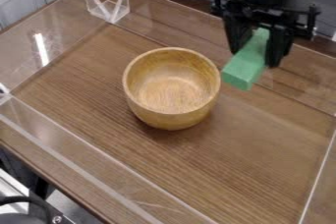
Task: Put the green block in the brown bowl
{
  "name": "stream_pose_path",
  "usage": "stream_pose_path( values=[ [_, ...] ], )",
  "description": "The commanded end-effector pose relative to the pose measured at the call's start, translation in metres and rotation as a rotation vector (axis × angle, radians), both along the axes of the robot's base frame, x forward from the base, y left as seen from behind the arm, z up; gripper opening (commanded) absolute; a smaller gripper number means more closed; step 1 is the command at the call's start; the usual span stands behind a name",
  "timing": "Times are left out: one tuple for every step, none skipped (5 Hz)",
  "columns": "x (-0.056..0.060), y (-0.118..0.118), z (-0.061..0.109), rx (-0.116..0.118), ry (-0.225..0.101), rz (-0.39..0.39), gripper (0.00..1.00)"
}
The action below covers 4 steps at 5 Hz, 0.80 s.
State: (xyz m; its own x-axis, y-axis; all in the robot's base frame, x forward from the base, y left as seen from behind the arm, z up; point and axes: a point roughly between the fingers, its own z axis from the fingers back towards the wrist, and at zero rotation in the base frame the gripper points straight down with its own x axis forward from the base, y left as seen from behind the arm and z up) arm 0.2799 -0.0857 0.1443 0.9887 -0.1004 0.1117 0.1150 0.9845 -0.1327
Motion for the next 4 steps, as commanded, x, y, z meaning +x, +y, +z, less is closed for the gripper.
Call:
stream_pose_path(
  values=[
    [0.001, -0.010, 0.006, -0.013, -0.081, -0.008, 0.00],
    [0.002, -0.015, 0.002, -0.010, -0.100, -0.014, 0.00],
    [0.002, -0.014, -0.001, -0.009, -0.107, -0.013, 0.00],
    [0.000, 0.002, 0.006, -0.010, -0.101, 0.014, 0.00]
  ],
)
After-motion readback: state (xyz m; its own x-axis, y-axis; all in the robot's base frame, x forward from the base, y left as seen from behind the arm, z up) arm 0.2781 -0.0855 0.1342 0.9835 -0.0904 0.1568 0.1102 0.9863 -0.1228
